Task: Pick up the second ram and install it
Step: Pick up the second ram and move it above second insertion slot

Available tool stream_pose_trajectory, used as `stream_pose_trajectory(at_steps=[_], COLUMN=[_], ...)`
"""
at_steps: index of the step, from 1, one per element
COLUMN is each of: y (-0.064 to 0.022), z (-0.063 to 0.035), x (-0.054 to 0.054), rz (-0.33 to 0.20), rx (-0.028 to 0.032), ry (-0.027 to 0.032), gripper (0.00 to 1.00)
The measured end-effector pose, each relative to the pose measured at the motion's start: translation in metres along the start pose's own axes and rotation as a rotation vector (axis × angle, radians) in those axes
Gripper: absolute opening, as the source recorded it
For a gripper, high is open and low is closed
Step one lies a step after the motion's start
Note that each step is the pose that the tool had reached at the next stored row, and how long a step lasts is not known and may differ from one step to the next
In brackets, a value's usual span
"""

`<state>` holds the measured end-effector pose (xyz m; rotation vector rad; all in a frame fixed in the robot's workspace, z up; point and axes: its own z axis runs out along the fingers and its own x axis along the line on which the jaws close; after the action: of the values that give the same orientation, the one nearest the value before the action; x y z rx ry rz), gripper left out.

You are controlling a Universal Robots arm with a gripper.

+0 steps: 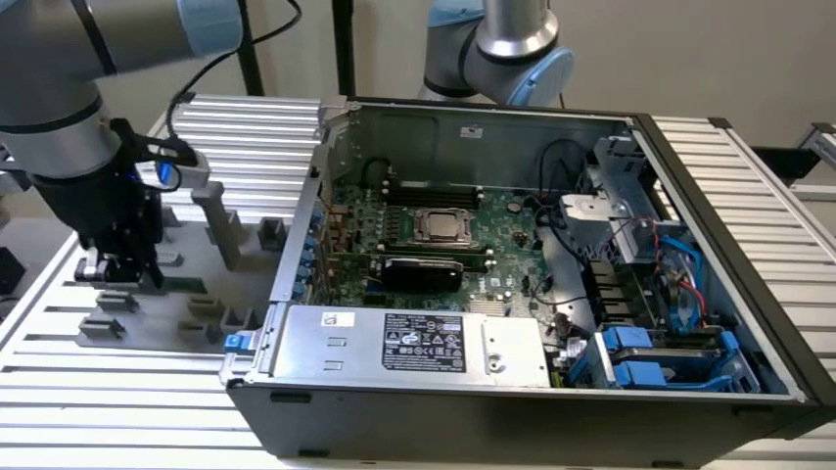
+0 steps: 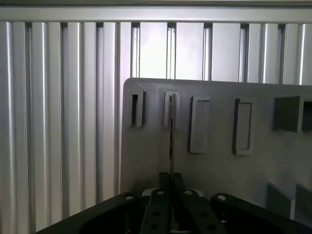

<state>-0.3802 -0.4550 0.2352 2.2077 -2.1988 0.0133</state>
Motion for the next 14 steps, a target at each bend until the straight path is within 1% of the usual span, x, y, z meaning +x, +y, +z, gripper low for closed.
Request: stream_pose_trajectory(at_steps=[14], y=[-0.0003], z=[-0.0633], x=[0.002], rz=[0.0], rx=[-0.0001], ry=[0.0], gripper=[0.0])
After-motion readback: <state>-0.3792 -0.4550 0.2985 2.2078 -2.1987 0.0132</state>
